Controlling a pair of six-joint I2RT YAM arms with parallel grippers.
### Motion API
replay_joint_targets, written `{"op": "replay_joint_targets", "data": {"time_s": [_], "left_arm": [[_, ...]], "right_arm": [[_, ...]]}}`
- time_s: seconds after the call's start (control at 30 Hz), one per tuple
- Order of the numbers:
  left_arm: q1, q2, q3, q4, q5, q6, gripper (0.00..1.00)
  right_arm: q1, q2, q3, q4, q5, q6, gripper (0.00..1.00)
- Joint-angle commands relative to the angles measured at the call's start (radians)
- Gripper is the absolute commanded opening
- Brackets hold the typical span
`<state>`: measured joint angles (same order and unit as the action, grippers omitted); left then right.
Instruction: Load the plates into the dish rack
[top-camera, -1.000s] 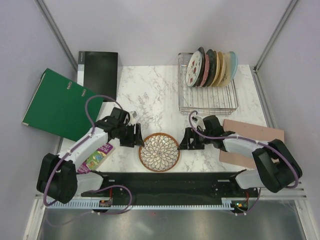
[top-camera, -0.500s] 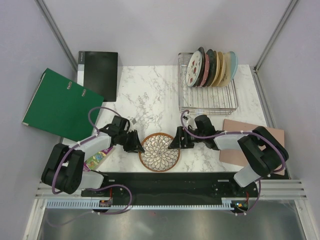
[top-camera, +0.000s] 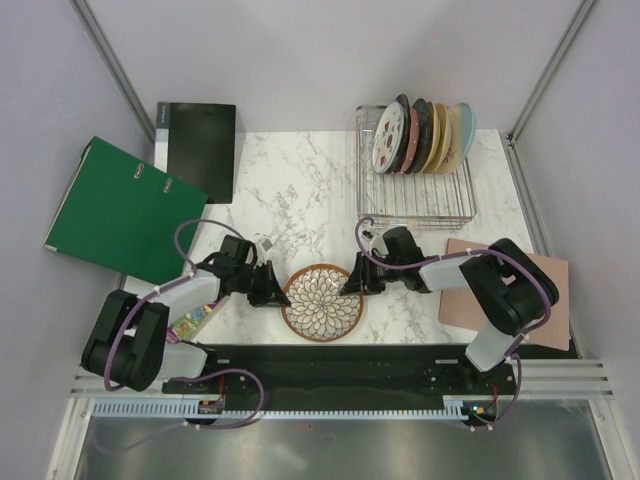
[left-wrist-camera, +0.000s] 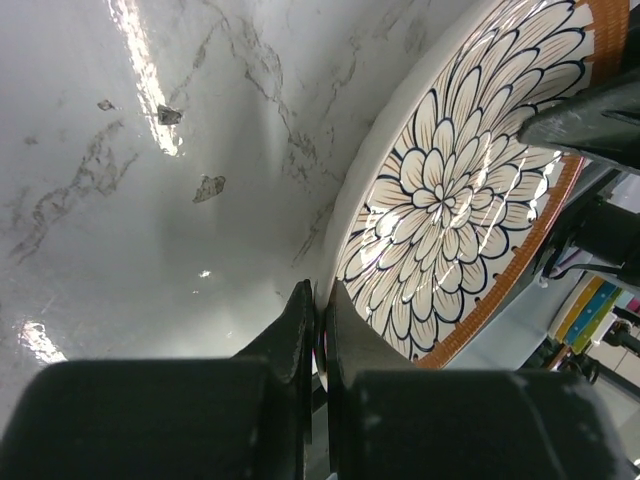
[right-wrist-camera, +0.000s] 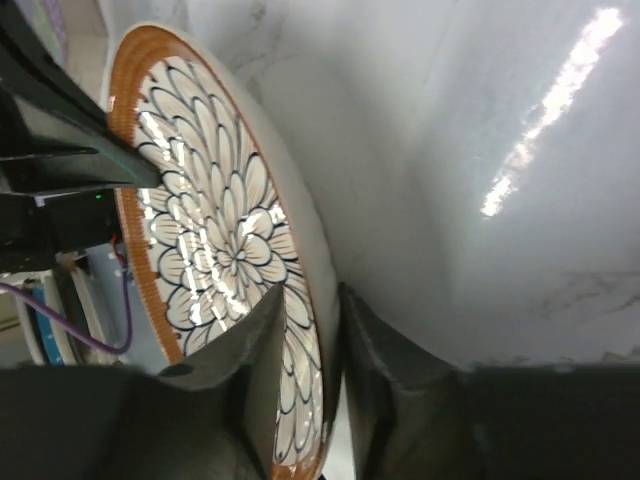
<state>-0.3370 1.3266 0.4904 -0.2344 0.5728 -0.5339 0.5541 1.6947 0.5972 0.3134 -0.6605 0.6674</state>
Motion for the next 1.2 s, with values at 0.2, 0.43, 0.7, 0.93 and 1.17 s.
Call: {"op": "replay_joint_targets", "data": {"time_s": [0.2,0.43,0.7,0.93,1.17], "left_arm": [[0.009,-0.069,0.043,0.058,0.05,-0.038,0.16],[0.055,-0.207,0.302,-0.126,-0.155,0.224,0.57],[0.131,-0.273,0.53,-0.131,-0.43,0.318,0.66],[0.141,-0.3,0.439,-0.112,-0.334,0.223,0.64],[0.208,-0.349,0.335,-0.071,-0.257,0.141,0.64]], "right_arm": [[0.026,-0.05,0.076,-0.298,0.135,-0.225,0.0],[-0.031,-0.227,0.346,-0.664,-0.008,-0.465,0.0],[-0.147,-0.155,0.956,-0.872,0.085,-0.503,0.0],[-0.166,0.005,1.292,-0.734,0.687,-0.413,0.0],[-0.031,0.134,1.429,-0.564,1.471,-0.508,0.0]]}}
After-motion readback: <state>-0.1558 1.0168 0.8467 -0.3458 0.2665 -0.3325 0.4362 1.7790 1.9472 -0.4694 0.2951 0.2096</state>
